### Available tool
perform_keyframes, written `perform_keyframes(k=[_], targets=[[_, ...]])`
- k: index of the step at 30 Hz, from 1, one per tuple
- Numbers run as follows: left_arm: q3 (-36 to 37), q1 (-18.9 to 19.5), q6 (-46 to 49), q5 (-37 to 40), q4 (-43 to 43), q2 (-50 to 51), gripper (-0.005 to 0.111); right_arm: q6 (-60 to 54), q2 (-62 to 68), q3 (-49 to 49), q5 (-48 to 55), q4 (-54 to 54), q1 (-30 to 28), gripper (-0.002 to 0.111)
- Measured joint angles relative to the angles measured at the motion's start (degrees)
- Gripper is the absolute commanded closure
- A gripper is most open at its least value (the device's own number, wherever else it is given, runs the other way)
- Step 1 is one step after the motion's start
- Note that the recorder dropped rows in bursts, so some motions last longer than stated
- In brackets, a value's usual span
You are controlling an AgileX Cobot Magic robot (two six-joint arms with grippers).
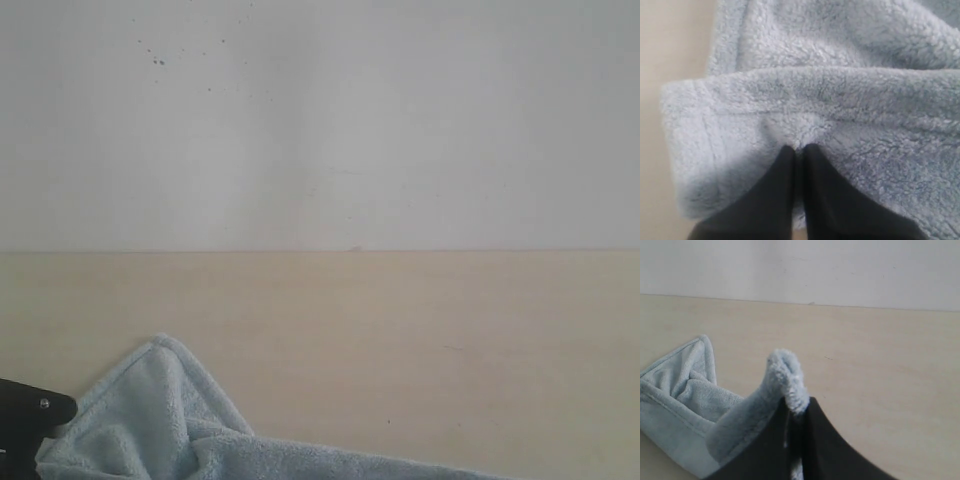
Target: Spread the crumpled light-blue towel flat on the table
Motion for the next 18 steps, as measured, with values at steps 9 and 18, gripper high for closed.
perform_keyframes(k=[9,18], targets=[[0.1,0.0,8.1,-1.1,-8.0,-13.0,0.103,0.0,0.0,0.0,-0.7,0.2,0.0,0.108],[0.3,0.0,16.0,-1.3,-10.6,-36.6,0.103,0.0,0.0,0.0,-3.3,0.2,0.0,0.108]])
